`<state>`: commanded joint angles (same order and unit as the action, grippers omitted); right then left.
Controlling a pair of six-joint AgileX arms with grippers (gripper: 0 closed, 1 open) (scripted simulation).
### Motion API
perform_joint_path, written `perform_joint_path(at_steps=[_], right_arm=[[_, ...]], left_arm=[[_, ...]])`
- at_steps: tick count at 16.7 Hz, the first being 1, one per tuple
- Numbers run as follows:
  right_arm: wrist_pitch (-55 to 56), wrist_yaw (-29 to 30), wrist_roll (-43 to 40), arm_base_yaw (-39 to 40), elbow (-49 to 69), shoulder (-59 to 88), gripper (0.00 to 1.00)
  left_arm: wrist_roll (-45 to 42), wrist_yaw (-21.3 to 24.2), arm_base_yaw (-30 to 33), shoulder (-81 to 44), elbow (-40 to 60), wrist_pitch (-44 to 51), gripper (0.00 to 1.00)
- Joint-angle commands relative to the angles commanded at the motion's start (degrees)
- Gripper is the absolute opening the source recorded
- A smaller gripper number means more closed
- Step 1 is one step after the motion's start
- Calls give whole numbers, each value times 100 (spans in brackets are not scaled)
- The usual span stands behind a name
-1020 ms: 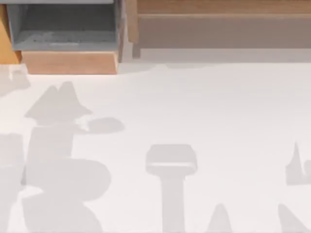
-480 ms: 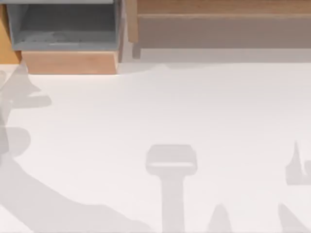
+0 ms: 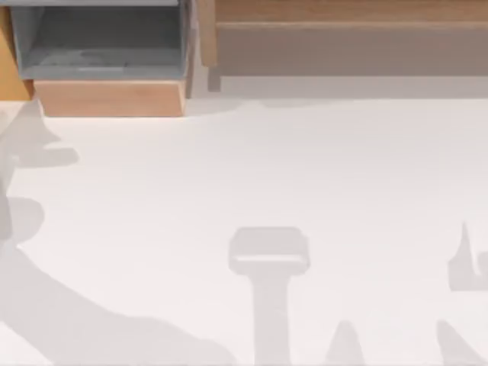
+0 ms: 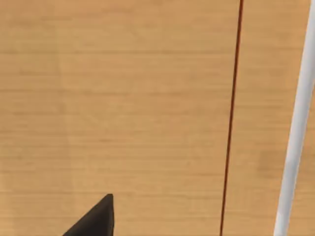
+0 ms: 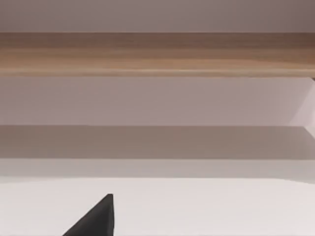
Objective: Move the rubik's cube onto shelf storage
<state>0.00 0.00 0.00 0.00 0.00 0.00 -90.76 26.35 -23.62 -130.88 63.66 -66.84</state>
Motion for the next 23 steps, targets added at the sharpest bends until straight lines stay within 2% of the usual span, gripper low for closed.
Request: perform_joint_path(at_steps=[5,9,22,23], right_arm=[[0,0,0,0,0,0,100],[0,0,0,0,0,0,100],[0,0,0,0,0,0,100],[0,0,0,0,0,0,100]], left_arm=[[1,-103,98,-263,543,273,100],[2,-112,107,-287,592,297,100],[2,-112,107,-287,592,297,2],[2,-112,107,-287,592,297,0]])
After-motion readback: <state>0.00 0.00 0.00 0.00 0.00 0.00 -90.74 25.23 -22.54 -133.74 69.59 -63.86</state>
